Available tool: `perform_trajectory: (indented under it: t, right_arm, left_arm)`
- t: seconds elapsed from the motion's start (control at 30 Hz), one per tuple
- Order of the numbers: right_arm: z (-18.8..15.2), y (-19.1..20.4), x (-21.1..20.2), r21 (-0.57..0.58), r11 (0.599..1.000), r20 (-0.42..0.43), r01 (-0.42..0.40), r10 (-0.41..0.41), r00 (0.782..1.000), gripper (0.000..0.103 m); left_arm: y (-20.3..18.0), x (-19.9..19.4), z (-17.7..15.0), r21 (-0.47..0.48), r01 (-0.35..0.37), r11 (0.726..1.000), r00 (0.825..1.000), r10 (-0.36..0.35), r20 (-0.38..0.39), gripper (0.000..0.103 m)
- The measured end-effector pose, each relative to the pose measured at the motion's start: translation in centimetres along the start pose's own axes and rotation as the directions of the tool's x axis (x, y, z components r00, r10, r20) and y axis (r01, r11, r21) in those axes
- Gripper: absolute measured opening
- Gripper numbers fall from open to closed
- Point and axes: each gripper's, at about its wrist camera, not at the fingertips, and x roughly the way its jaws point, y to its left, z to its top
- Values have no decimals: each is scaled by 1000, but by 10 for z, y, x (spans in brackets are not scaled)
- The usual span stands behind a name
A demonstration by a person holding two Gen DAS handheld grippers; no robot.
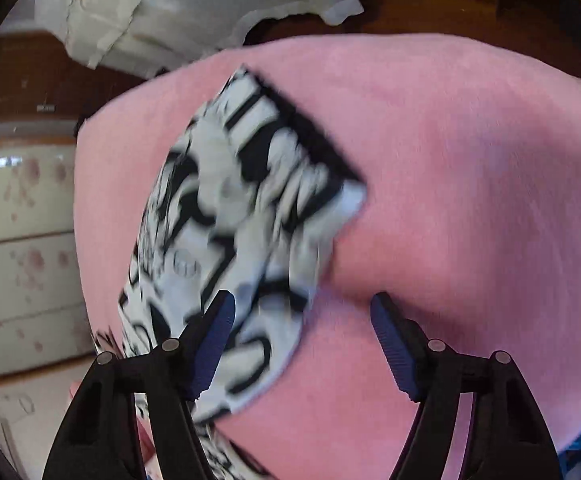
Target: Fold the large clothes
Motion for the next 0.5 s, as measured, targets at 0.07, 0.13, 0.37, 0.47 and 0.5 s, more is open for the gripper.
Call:
perform_trajectory:
  t: [0.07, 0.13, 0.37, 0.47, 0.5]
  right_arm:
    - [10, -2, 5, 34, 999, 29, -18, 17, 999, 72]
    - [20, 0, 9, 55, 998, 53, -19, 16, 998, 70]
    - [29, 14, 9, 21, 1000, 110, 16, -18, 994, 29]
    - [24, 20, 2, 3, 1000, 139, -28, 27, 990, 16]
    - [23, 25, -2, -12, 999, 151, -32, 34, 988, 14]
  left_arm:
    - [-1, 4, 3, -6, -13, 1000, 1000, 13, -11, 58]
    - [-2, 6, 4, -14, -23, 1000, 1000, 22, -14, 58]
    - [7, 11, 11, -63, -12, 998, 1000, 10, -19, 58]
    - [14, 7, 14, -73, -18, 997, 1000, 18, -2, 58]
    - [18, 5, 16, -77, -21, 997, 1000, 22, 7, 58]
